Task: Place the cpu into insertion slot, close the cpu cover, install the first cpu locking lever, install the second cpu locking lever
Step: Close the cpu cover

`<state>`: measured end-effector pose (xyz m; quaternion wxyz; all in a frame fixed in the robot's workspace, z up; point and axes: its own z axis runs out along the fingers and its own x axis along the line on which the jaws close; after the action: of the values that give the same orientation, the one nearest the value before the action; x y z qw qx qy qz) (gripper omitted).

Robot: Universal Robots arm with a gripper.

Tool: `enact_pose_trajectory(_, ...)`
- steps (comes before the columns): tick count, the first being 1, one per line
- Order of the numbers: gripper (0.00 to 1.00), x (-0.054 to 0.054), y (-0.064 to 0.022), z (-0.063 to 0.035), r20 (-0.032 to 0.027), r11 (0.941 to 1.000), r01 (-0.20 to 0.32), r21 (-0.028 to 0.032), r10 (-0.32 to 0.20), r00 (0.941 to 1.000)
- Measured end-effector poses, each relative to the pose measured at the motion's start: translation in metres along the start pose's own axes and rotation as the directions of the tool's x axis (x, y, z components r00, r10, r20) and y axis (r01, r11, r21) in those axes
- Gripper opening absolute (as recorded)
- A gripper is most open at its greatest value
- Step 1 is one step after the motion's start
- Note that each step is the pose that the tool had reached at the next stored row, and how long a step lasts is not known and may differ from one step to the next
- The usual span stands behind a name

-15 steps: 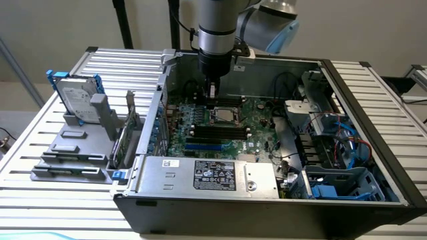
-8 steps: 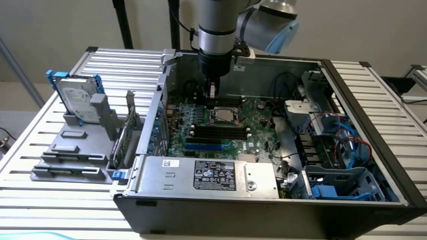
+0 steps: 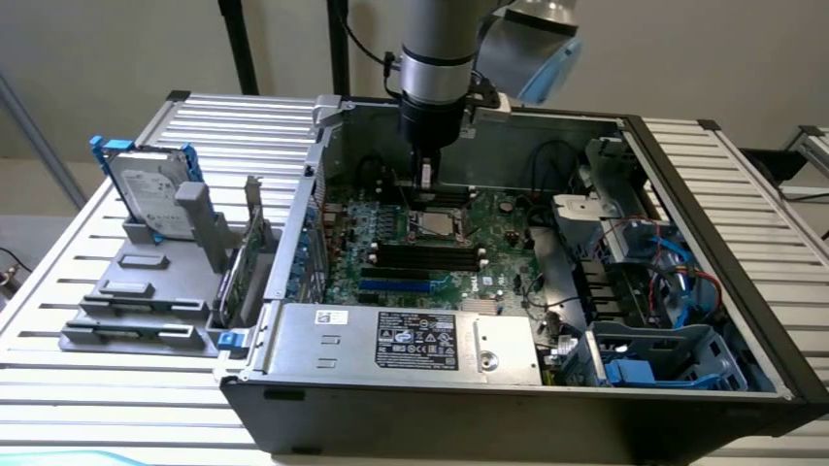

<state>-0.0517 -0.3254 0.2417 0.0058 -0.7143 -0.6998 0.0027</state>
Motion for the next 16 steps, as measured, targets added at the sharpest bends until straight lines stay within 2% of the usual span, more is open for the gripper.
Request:
enact_pose_trajectory(11,0.11,-0.001,0.0496,-0.0251,-0.0029,0.9999,0.0,0.0116,0.0,1.0)
enact_pose_trajectory(16,0.11,0.0,0.0724,-0.0294,-0.0058,0.9999,0.0,0.0138,0.0,1.0)
